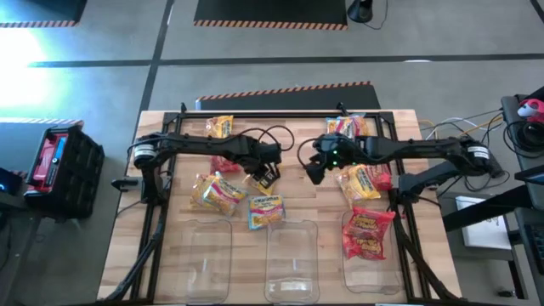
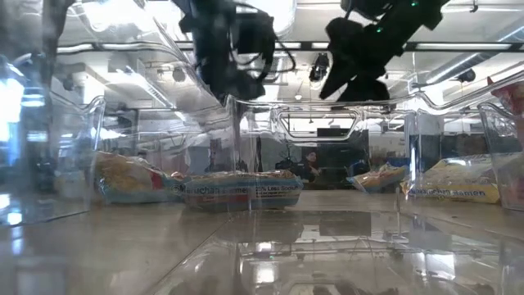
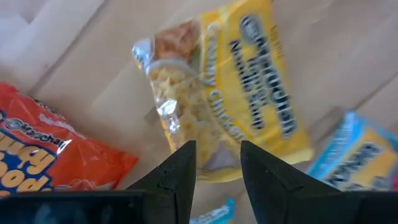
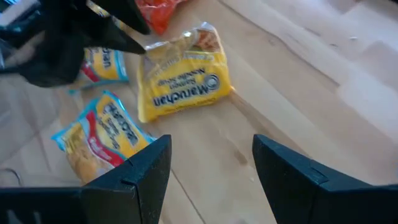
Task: Sort Maruchan noodles
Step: Put the yellow noodle pack into the middle transparent bin
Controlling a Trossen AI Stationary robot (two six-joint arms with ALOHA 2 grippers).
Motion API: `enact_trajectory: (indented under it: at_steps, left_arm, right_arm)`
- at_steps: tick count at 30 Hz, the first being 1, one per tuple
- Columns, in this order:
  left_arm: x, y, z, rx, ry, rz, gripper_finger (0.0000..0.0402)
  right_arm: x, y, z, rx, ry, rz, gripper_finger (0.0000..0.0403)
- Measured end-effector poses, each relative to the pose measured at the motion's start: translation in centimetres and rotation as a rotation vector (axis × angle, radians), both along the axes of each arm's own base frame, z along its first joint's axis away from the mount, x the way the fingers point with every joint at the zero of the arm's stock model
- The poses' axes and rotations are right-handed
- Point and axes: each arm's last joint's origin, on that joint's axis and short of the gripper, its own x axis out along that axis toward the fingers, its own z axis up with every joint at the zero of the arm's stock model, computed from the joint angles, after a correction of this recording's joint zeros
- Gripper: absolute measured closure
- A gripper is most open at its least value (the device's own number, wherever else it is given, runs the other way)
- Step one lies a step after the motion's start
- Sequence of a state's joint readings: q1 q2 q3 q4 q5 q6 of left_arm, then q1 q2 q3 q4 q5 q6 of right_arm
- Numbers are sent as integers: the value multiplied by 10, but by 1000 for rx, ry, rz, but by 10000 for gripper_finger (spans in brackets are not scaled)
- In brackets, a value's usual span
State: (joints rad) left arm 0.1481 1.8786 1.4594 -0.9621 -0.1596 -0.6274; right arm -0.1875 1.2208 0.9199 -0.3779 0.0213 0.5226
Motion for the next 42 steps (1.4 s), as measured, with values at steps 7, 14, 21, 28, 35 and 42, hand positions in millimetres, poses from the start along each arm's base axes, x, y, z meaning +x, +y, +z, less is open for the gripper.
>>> enact_trajectory:
  at_steps: [7, 14, 21, 28, 35, 42]
  left_arm:
    - [-8, 1, -43, -39, -70, 40, 293]
    - [5, 4, -50, -43, -281, 49, 293]
    - [6, 16, -53, -29, -335, 63, 293]
    - [-9, 19, -74, -45, -322, 116, 293]
    - [-10, 19, -78, -57, -349, 132, 293]
    - [-10, 21, -80, -63, -348, 149, 293]
  right_arm:
    - [17, -3, -19, 58, 15, -48, 189]
    - [33, -6, -44, 117, 55, -103, 188]
    - [44, -12, -74, 182, 122, -173, 188]
    - [48, -13, -85, 221, 145, -161, 188]
    - [54, -23, -80, 207, 37, -173, 188]
    - [48, -28, -92, 283, -57, -190, 188]
